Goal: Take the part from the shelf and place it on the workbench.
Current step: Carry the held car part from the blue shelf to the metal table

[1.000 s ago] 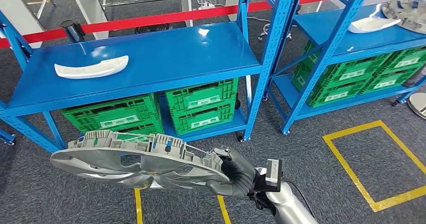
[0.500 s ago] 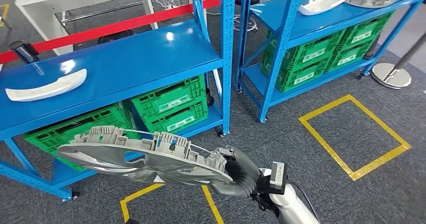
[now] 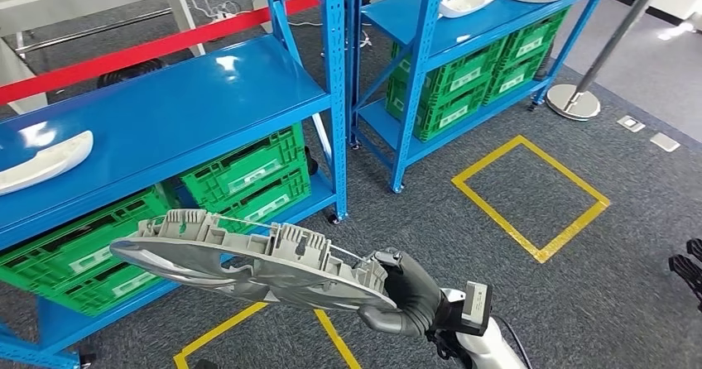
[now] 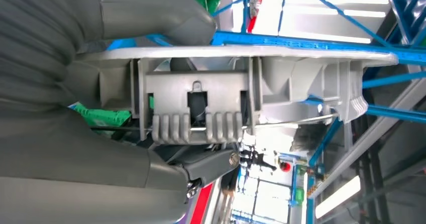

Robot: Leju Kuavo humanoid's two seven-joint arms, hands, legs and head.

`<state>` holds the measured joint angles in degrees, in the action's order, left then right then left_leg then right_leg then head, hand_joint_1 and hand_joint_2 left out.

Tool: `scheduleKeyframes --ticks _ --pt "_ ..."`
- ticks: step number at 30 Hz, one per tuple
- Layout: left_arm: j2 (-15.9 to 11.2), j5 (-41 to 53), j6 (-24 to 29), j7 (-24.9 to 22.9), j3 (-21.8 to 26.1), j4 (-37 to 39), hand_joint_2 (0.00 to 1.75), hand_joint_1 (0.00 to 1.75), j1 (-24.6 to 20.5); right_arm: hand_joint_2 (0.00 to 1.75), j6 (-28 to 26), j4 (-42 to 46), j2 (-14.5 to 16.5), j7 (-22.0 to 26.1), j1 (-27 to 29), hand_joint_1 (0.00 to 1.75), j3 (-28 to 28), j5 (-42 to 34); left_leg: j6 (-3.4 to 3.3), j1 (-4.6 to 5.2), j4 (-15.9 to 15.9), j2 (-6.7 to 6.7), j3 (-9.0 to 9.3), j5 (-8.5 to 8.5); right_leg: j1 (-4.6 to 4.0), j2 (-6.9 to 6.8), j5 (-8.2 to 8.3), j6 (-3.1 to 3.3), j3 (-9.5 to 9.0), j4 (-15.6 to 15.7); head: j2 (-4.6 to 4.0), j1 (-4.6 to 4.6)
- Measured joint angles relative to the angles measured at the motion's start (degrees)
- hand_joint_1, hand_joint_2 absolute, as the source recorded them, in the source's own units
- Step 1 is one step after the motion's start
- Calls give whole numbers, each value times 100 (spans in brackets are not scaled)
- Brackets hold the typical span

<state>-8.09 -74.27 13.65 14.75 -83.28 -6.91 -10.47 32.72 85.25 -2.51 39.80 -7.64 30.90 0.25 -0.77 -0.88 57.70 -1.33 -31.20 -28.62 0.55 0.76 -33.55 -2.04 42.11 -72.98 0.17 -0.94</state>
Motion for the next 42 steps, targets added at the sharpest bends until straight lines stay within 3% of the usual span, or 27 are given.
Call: scheduleKeyframes --ticks 1,2,3,5,7,10,12,14,16,17,19,21,23,25,27,29,31,32,33,34,36,38,40,41,42 --pt "-7 5 -2 -13 -1 1 175 0 -13 175 0 8 -2 -1 22 175 -14 15 -1 4 5 -83 -5 -3 6 -16 -27 -12 72 -171 0 4" --pt "-13 15 -9 -23 -2 1 175 0 -35 175 0 11 -5 -3 37 175 -31 28 2 5 11 -162 -7 -7 10 -36 55 -15 23 -106 0 8" --pt "-15 27 -21 -28 -4 1 175 0 -62 175 0 14 -8 -6 46 175 -54 37 9 5 19 -233 -6 -14 11 -78 219 -7 -148 190 0 14" --pt "-15 58 -45 -40 -15 1 175 0 -123 175 -1 38 -11 -7 47 175 -101 45 44 24 45 -356 2 -41 -18 -304 522 44 -605 1002 0 27" --pt "-14 90 -54 -65 -36 0 175 0 -181 175 -10 83 -12 -2 48 175 -141 68 98 51 59 -452 12 -63 -59 -437 614 118 -812 1413 0 29" --pt "-3 131 -55 -96 -79 -5 175 0 -288 175 -21 144 -13 0 93 175 -201 125 192 50 48 -547 39 -84 -60 -271 652 219 -791 1474 0 22" --pt "1 157 -61 -104 -96 -8 175 0 -350 175 -14 167 -13 -2 115 175 -233 139 247 24 296 -315 -53 -270 -14 -157 697 283 -802 1525 0 5" --pt "2 178 -83 -121 -120 -10 175 0 -364 175 10 169 -12 -2 115 175 -245 128 287 0 997 3 -361 -642 7 -32 714 311 -801 1537 0 -43" --pt "3 183 -97 -137 -150 -11 175 0 -355 175 49 149 -11 -4 108 175 -244 106 316 -8 1616 103 -658 -835 9 125 718 313 -798 1532 0 -76" --pt "2 181 -97 -133 -160 -11 175 0 -352 175 69 131 -11 -6 98 175 -244 92 324 -12 1647 115 -687 -766 12 205 719 309 -798 1525 0 -81" --pt "-8 177 -96 -92 -174 -11 175 0 -354 175 101 90 -11 -10 61 175 -244 58 334 -39 1055 198 -441 -353 29 362 715 278 -798 1496 0 -89" --pt "-21 164 -63 -33 -178 -10 175 0 -351 175 114 59 -11 -10 2 175 -244 22 332 -77 360 457 -144 -79 37 510 710 206 -762 1449 0 -103" --pt "-26 132 40 11 -179 -10 175 0 -344 175 107 45 -12 -10 -45 175 -244 -7 286 -79 140 591 -66 -68 42 638 739 113 -693 1434 0 -107" --pt "-26 91 206 32 -181 -10 175 0 -353 175 91 38 -14 -9 -58 175 -246 -27 196 -65 126 477 -74 -44 63 724 781 31 -648 1455 0 -100" --pt "-37 62 338 39 -181 -7 175 0 -373 175 80 36 -15 -10 -70 175 -249 -36 102 -58 102 338 -69 -15 45 462 695 -12 -558 1301 0 -57" --pt "-60 46 381 42 -181 -2 175 0 -368 175 80 33 -15 -9 -96 175 -246 -37 32 -25 91 178 -69 -11 21 76 393 -25 -280 730 0 1" --pt "-85 39 384 42 -181 1 175 0 -350 175 84 16 -15 -8 -107 175 -242 -37 -2 15 98 6 -76 -21 25 -31 114 -25 39 49 0 19" --pt "-95 38 383 42 -181 2 175 0 -348 175 87 -2 -15 -8 -107 175 -240 -37 -9 29 101 -75 -79 -26 24 -40 101 -15 90 -83 0 21" --pt "-101 36 382 42 -181 3 175 0 -348 175 92 -23 -15 -10 -108 175 -240 -38 -13 41 105 -152 -79 -30 18 -52 182 4 31 -5 0 25" --pt "-103 35 382 42 -181 3 175 0 -349 175 98 -40 -15 -11 -112 175 -240 -39 -13 52 107 -222 -76 -34 5 -96 336 36 -146 292 0 29" --pt "-101 32 384 39 -181 1 175 0 -348 175 109 -55 -15 -12 -140 175 -240 -42 2 80 110 -351 -63 -50 -59 -358 581 133 -576 1055 0 31" --pt "-96 15 392 33 -181 -1 175 0 -339 175 113 -57 -13 -8 -176 175 -240 -45 52 90 103 -463 -43 -66 -122 -517 641 205 -759 1416 0 26" --pt "-83 -4 401 31 -182 -3 175 0 -330 175 115 -65 -13 -5 -194 175 -240 -42 115 88 75 -586 -11 -78 -127 -390 672 244 -757 1458 0 26" --pt "-78 -10 407 35 -182 -4 175 0 -328 175 114 -68 -13 -4 -198 175 -240 -37 143 82 87 -562 -1 -105 -111 -321 697 266 -768 1494 0 26" --pt "-74 -13 411 49 -182 -5 175 0 -325 175 112 -75 -13 -5 -210 175 -240 -30 169 74 172 -455 -27 -176 -86 -254 726 291 -782 1530 0 20"
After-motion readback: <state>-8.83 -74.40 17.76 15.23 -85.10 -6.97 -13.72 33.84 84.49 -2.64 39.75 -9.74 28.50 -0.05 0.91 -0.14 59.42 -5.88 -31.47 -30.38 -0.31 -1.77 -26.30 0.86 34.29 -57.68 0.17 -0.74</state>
